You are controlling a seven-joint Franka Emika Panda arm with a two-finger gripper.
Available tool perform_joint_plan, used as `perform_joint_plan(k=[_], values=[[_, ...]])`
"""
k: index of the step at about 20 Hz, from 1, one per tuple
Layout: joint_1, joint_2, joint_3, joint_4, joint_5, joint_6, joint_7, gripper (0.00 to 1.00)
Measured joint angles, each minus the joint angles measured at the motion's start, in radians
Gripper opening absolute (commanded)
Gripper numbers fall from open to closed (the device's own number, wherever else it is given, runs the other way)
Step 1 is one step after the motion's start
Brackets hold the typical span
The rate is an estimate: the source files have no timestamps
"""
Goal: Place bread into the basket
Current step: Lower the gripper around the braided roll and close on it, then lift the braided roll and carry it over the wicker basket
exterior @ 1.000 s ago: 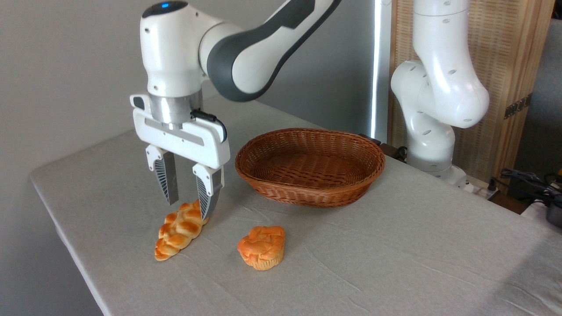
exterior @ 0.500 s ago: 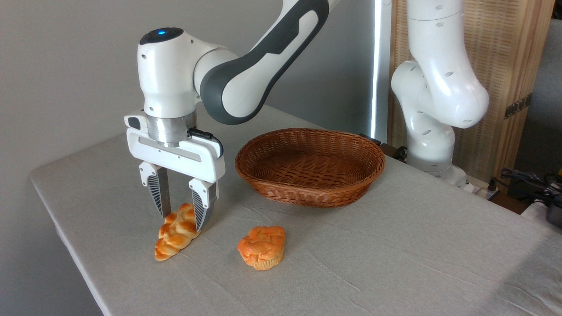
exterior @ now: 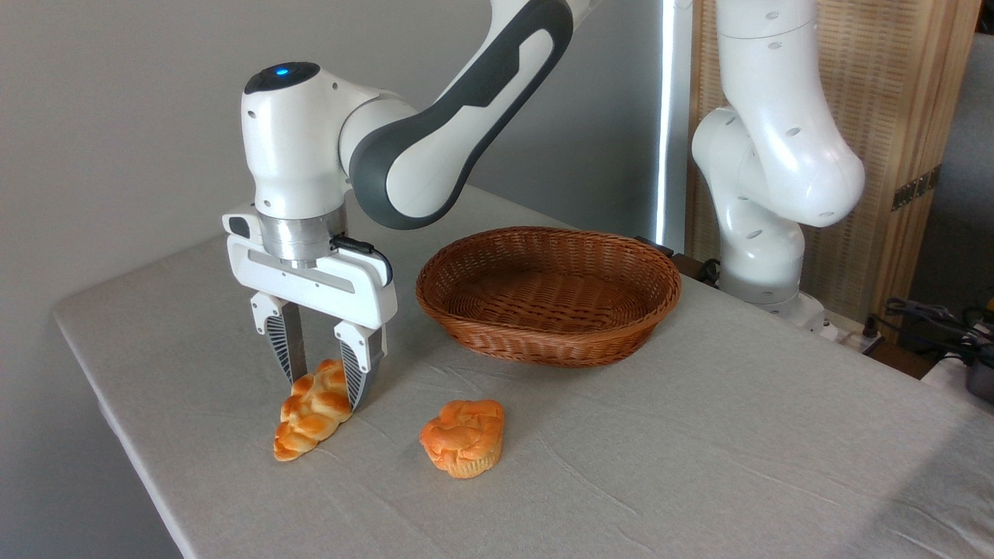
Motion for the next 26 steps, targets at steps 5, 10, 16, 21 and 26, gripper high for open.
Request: perform_joint_plan(k=[5,10,16,21,26], values=[[0.001,0.0,0.0,0.0,0.0,0.0,0.0,0.38],[0.002,0.0,0.0,0.0,0.0,0.0,0.0,0.38],[0.003,0.0,0.0,0.0,0.0,0.0,0.0,0.38],[0.024,-0.002,0.001,0.032,-0.006,0.005,-0.004,0.38],[0.081,-0.033,0.007,0.082,-0.066,-0.084,0.009,0.39]])
